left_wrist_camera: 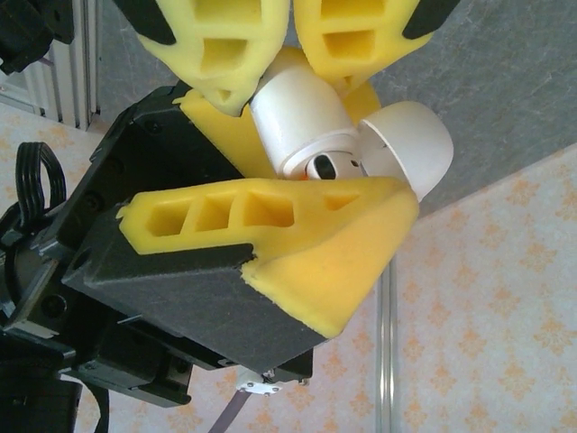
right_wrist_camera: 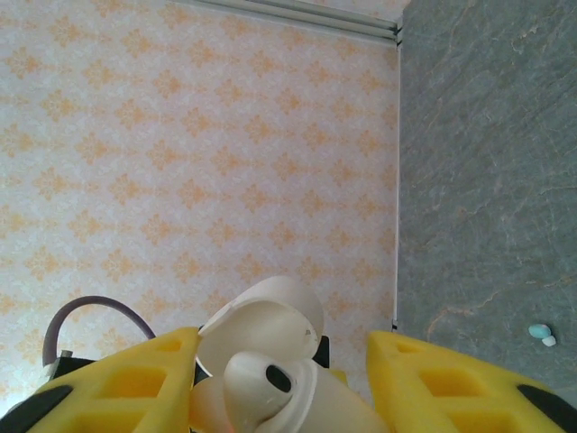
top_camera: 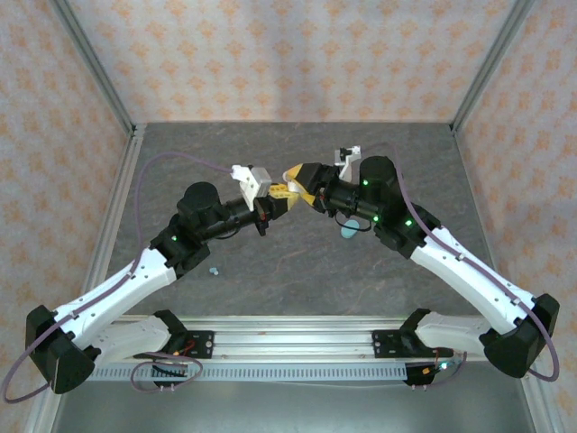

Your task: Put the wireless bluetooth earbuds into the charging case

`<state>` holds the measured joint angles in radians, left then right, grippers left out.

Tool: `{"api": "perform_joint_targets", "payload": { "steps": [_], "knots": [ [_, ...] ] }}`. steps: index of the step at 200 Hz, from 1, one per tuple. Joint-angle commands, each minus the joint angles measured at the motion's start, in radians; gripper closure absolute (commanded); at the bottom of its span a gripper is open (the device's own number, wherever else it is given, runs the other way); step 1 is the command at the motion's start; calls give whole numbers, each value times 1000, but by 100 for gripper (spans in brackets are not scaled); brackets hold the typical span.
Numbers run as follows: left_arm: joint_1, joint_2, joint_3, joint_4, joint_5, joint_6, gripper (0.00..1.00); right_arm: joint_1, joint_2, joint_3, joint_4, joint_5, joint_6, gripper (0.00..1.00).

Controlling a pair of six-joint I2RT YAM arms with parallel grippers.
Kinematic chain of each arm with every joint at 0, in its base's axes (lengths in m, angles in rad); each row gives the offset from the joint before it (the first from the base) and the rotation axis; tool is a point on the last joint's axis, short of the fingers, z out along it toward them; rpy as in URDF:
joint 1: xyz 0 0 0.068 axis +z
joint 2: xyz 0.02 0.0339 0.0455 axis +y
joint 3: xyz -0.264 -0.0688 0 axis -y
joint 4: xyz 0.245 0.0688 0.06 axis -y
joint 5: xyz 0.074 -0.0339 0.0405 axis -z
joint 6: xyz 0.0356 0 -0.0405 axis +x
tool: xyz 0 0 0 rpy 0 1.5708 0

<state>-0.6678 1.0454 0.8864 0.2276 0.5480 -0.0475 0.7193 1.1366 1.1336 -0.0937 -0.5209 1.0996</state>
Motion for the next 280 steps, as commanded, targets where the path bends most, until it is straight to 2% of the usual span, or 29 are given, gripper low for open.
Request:
{"api": "perform_joint_targets", "payload": {
  "steps": [1,10,47,66,100,130,179,191,203,216,239,259,280],
  "knots": [
    [-13,3,43,-3,-3,-14,100,15,-9,-9,65,-2,-18,75],
    [-13,8,53,-17,-8,-21,100,18,-11,-11,72,7,-30,75],
    [-13,34,86,-35,-5,-50,75,35,-12,-7,76,38,-77,77],
    [-14,40,94,-40,-15,-65,66,39,-14,1,61,51,-100,77],
    [-13,38,94,-33,-43,-95,59,45,-14,15,3,74,-153,78],
    [-13,36,94,-22,-49,-122,64,46,-18,16,-19,87,-178,78],
    [-13,45,102,-36,-36,-124,91,48,-21,18,-27,86,-205,76],
    [-13,45,97,-31,-36,-125,96,48,-24,18,-33,83,-216,69],
    [-13,44,93,-32,-34,-122,99,48,-32,24,-50,82,-231,57],
    [-13,37,88,-38,-33,-119,100,48,-43,49,-104,86,-268,47],
    [-13,20,66,-32,-29,-102,100,40,-70,125,-240,113,-358,35],
    [-14,12,38,5,-4,-91,100,19,-91,180,-360,152,-422,29],
    [-12,10,18,48,43,-83,100,-39,-108,209,-466,161,-433,29]
  ]
}}
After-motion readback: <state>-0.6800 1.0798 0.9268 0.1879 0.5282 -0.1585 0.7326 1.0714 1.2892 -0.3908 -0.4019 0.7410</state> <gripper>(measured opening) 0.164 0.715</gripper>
